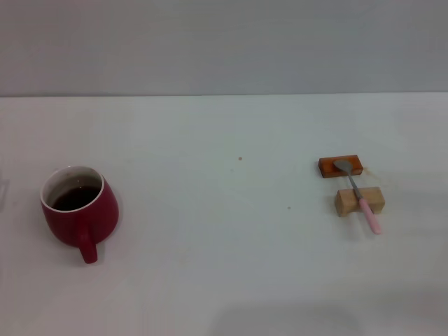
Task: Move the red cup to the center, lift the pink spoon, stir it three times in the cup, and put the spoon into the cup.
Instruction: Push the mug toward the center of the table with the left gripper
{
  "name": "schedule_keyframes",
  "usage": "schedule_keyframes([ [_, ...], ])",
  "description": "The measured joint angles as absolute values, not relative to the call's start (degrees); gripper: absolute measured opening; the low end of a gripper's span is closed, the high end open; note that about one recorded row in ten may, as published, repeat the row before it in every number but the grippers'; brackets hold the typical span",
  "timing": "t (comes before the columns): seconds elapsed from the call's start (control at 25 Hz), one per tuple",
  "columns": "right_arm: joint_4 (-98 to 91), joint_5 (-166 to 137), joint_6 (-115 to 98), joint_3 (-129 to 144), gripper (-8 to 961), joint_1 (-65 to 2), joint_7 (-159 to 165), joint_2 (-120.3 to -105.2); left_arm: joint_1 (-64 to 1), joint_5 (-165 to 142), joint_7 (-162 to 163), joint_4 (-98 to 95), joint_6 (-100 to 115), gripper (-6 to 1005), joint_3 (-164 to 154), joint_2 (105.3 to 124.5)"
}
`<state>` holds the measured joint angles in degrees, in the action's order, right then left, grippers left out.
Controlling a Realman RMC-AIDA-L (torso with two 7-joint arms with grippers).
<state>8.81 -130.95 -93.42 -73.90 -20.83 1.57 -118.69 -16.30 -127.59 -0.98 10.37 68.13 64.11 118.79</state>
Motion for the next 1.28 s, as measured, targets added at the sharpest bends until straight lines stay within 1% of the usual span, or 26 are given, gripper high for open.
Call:
schedule_keyframes([
  [0.96,8.9,-129.8,-92.3,-75.3,702,-21.3,1.9,-119.01,-17.1,-127.8,-4.1,7.9,64.6,842,64.3,118.45],
  [1.28,9.0,-129.7,-92.3,-75.3,702,-21.3,1.7,-118.91,-15.9,-128.0,-13.8,6.6,63.3,654,60.1,118.43],
])
